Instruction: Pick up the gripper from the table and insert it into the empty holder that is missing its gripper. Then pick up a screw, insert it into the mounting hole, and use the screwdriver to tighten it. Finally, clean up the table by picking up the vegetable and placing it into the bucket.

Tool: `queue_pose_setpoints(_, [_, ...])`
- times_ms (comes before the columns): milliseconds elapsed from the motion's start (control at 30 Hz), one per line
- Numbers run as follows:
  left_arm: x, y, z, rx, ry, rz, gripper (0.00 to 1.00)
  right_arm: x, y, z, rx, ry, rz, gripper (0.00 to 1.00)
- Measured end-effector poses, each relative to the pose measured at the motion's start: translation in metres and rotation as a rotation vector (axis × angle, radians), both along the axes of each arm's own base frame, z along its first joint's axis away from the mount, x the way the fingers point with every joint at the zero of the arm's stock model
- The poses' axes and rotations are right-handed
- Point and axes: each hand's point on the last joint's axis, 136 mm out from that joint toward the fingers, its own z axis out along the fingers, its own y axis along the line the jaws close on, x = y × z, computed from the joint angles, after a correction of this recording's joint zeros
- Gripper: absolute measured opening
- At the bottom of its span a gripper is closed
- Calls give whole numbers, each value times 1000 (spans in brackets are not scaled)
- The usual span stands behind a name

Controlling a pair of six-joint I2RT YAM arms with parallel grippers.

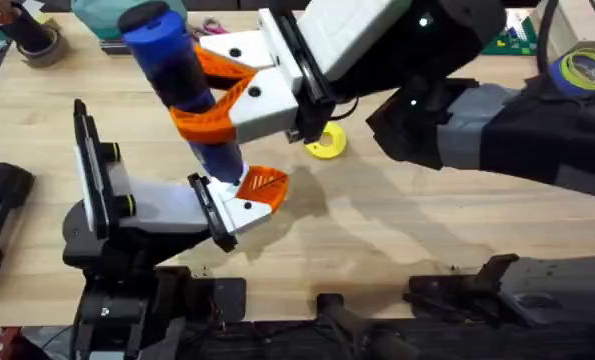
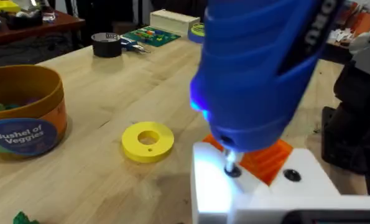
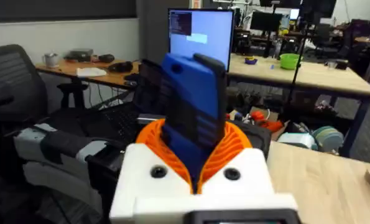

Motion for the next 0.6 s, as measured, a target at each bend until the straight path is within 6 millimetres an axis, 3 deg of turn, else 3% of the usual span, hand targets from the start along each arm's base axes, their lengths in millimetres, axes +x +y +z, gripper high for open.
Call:
queue_pose_setpoints(333, [0,0,0,0,0,0,6,7,-2,5,19,4,-32,23])
queue_pose_setpoints(467, [0,0,0,0,0,0,6,32,0,-2,-106,136,-56,23])
queue_pose_setpoints(600, [0,0,0,0,0,0,6,61,-5,10,-219,229,-101,23])
